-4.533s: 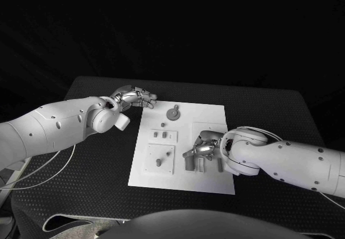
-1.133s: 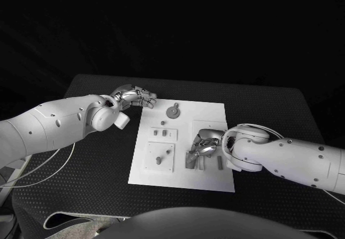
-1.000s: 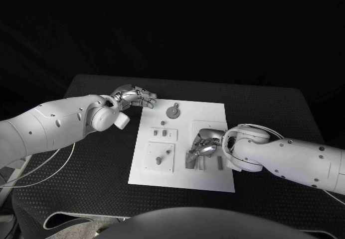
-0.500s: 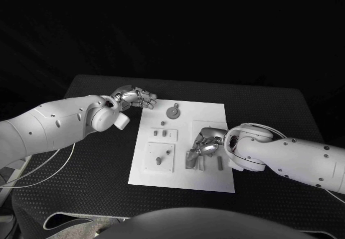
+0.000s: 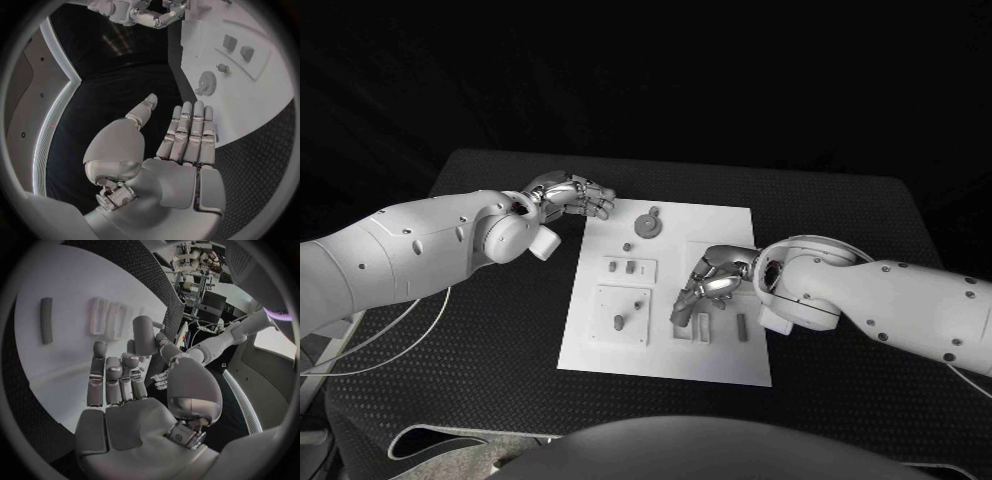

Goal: Assemble the parts on the task board

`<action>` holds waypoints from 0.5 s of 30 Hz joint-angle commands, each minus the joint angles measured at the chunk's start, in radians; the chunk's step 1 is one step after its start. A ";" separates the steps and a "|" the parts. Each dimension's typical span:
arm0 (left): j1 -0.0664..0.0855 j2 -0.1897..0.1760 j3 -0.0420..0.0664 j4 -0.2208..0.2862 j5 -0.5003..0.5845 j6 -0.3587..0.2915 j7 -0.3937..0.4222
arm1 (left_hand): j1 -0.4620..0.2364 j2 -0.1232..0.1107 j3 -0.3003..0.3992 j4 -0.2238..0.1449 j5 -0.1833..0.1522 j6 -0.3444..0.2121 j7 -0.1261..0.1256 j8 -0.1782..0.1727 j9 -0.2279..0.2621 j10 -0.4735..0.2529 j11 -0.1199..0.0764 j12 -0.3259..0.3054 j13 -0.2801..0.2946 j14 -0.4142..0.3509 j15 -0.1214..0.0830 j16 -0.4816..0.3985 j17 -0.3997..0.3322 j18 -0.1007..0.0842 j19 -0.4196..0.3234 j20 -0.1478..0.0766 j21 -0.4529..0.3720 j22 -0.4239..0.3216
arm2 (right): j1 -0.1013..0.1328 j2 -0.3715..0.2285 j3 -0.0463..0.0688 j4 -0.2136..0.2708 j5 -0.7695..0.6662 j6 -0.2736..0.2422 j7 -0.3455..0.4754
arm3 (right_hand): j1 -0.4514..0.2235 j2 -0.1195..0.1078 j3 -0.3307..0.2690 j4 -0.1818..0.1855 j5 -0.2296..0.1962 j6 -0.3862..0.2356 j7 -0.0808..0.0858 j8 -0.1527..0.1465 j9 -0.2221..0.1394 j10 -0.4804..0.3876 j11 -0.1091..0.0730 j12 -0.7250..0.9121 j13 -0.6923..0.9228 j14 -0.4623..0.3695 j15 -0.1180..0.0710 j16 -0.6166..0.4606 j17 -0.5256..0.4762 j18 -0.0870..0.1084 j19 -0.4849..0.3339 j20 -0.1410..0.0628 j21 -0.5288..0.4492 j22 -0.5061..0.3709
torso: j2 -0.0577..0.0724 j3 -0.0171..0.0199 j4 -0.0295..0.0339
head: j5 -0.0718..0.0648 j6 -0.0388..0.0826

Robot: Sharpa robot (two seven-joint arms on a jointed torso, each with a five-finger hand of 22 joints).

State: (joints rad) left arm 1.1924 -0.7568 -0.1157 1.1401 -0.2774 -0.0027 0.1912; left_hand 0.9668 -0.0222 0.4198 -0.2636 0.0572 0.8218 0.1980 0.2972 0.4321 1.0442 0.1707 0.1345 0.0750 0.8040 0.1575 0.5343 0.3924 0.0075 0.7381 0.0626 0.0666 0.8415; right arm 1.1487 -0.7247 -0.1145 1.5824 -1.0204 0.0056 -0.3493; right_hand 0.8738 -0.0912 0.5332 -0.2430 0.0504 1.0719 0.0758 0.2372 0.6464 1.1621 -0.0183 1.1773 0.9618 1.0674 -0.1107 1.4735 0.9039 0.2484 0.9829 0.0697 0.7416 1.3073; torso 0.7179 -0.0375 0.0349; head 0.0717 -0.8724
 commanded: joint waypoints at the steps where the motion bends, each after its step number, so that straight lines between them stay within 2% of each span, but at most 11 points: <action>1: 0.001 0.001 0.000 0.004 0.001 0.019 0.002 | -0.011 0.000 0.004 0.001 -0.003 -0.008 -0.001 0.005 -0.001 -0.005 -0.001 0.001 0.000 -0.001 0.002 -0.007 0.002 -0.008 -0.009 -0.001 0.005 -0.001 | 0.016 -0.005 0.001 -0.008 0.051 0.101 -0.064 | -0.023 -0.002 -0.001 0.013 0.003 0.006 0.001 0.004 -0.003 0.025 -0.015 0.001 -0.002 0.012 -0.019 0.004 -0.002 0.013 0.005 -0.002 0.001 0.013 | 0.000 -0.0014 -0.0024 | 0.000 0.001; 6: 0.001 0.001 0.000 0.005 -0.002 0.021 -0.001 | -0.012 0.000 0.004 0.001 -0.003 -0.008 -0.001 0.005 -0.001 -0.005 -0.001 0.001 0.000 -0.001 0.003 -0.007 0.002 -0.008 -0.009 -0.001 0.005 -0.001 | 0.033 -0.005 0.001 -0.024 0.054 0.138 -0.108 | -0.034 -0.002 -0.002 0.022 0.003 0.010 0.000 0.005 -0.004 0.027 -0.017 0.001 -0.003 0.015 -0.019 0.006 -0.002 0.013 0.008 -0.004 0.002 0.014 | 0.000 -0.0010 -0.0008 | -0.001 0.001; 10: 0.001 -0.001 0.000 0.005 -0.002 0.022 -0.004 | -0.012 0.000 0.004 0.001 -0.003 -0.008 -0.001 0.005 -0.001 -0.005 -0.001 0.001 0.000 -0.002 0.003 -0.007 0.002 -0.008 -0.009 -0.001 0.005 -0.001 | 0.046 0.005 0.001 -0.051 0.100 0.252 -0.164 | -0.050 0.000 -0.006 0.030 0.002 0.012 -0.001 0.006 -0.005 0.030 -0.018 0.002 -0.003 0.016 -0.020 0.007 -0.003 0.013 0.009 -0.005 0.002 0.014 | 0.000 -0.0001 0.0005 | -0.002 0.000; 15: 0.001 -0.002 0.000 0.007 -0.002 0.024 -0.007 | -0.012 -0.001 0.004 0.001 -0.003 -0.008 -0.001 0.005 -0.001 -0.005 -0.001 0.001 0.000 -0.002 0.003 -0.007 0.003 -0.008 -0.009 -0.001 0.005 -0.001 | 0.052 0.016 0.000 -0.080 0.113 0.266 -0.168 | -0.073 0.003 -0.013 0.036 0.002 0.011 -0.001 0.004 -0.007 0.028 -0.017 0.000 -0.004 0.013 -0.020 0.006 -0.004 0.013 0.004 -0.005 -0.001 0.015 | 0.000 -0.0021 0.0001 | -0.003 0.000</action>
State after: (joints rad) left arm 1.1926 -0.7598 -0.1157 1.1432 -0.2782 0.0027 0.1832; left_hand 0.9668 -0.0222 0.4198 -0.2636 0.0572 0.8218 0.1981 0.2972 0.4322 1.0442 0.1707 0.1345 0.0750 0.8041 0.1574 0.5303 0.3933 0.0074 0.7381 0.0626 0.0666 0.8415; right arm 1.2006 -0.7106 -0.1136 1.5057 -0.9424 0.1941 -0.4791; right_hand 0.8105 -0.0918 0.5203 -0.2120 0.0504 1.0806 0.0753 0.2479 0.6387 1.1816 -0.0304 1.1772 0.9592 1.0811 -0.1217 1.4773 0.9002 0.2483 0.9865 0.0661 0.7416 1.3073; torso 0.7179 -0.0385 0.0348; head 0.0690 -0.8725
